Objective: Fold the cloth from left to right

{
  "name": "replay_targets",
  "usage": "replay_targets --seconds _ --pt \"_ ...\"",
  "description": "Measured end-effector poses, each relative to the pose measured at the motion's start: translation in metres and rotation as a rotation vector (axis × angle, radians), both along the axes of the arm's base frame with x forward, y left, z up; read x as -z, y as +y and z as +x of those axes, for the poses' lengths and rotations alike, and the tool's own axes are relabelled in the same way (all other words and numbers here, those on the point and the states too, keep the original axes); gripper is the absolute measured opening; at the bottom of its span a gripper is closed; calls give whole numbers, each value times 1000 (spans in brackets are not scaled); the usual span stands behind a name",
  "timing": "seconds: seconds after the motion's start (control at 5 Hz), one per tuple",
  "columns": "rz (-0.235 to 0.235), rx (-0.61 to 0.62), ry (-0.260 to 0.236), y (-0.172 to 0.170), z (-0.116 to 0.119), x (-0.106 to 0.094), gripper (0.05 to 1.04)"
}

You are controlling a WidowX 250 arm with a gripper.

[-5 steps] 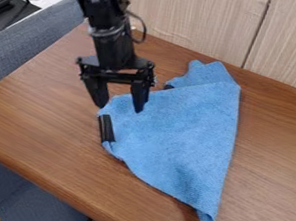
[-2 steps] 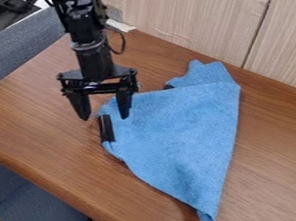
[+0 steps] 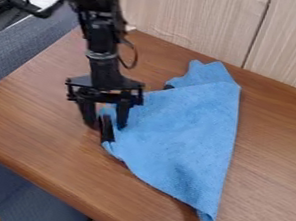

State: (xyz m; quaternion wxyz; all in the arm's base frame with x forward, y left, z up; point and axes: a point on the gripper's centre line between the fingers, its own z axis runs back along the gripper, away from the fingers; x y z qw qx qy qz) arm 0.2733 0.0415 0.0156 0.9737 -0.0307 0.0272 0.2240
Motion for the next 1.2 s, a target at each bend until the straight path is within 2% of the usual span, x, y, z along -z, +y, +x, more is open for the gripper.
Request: replay_targets --seconds 0.2,0.4,0.6,0.8,1.0,1.2 --pt "47 7 11 -1 0 0 370" --pt "59 -2 -4 -1 2 0 182" --pt "43 6 -24 -4 2 0 94" --pt "-8 -6 -77 -1 0 -10 75" --pt "-28 19 -134 -4 5 -25 73" --pt "-72 44 -195 -19 10 -43 72"
